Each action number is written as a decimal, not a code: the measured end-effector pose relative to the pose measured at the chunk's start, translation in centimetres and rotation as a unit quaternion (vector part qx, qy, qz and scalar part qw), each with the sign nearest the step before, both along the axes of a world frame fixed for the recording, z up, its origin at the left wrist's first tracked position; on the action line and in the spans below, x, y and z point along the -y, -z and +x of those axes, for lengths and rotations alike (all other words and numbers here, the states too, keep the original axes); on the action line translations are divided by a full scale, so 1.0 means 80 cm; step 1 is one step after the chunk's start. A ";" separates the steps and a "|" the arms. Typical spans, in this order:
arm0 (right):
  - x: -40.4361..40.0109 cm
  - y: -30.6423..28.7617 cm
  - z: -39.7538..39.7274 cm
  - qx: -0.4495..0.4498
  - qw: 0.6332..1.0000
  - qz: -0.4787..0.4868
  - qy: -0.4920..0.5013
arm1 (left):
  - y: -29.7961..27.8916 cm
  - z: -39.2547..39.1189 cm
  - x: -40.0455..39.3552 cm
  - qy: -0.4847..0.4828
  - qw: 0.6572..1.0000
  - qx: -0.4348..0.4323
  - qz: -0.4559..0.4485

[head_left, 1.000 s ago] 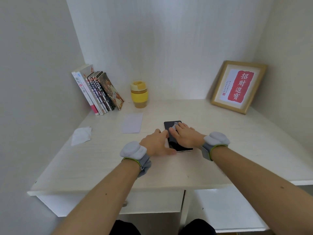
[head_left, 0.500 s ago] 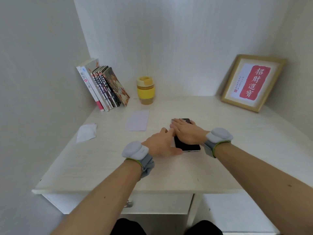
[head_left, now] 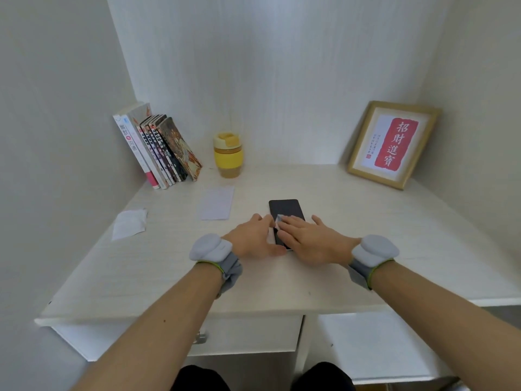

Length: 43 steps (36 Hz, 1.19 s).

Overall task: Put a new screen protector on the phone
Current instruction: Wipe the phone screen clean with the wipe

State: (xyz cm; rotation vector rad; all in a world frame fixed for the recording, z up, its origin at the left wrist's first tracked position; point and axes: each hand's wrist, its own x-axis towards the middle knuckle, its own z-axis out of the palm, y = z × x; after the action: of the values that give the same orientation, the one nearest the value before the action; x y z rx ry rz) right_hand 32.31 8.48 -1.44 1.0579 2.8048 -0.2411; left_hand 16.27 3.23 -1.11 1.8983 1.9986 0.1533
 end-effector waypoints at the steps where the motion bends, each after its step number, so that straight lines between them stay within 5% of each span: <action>1: -0.002 0.000 -0.001 0.007 1.000 0.004 -0.001 | -0.001 0.000 -0.001 0.002 1.000 0.000 0.001; 19: -0.073 -0.007 -0.052 -0.028 0.996 -0.039 0.079 | -0.004 -0.019 -0.012 -0.019 0.998 0.062 -0.017; 28: -0.058 -0.006 -0.049 -0.022 0.997 -0.035 0.060 | 0.005 -0.015 -0.013 -0.033 0.999 0.012 0.038; 43: -0.039 0.001 -0.024 -0.085 0.993 0.076 0.006 | 0.007 -0.013 -0.014 -0.037 0.999 -0.010 0.038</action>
State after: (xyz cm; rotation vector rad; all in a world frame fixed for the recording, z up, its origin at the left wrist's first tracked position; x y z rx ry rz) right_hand 30.42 11.59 -1.54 1.1360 3.0109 -0.1267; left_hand 15.21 4.35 -1.67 1.8773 2.1055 0.2342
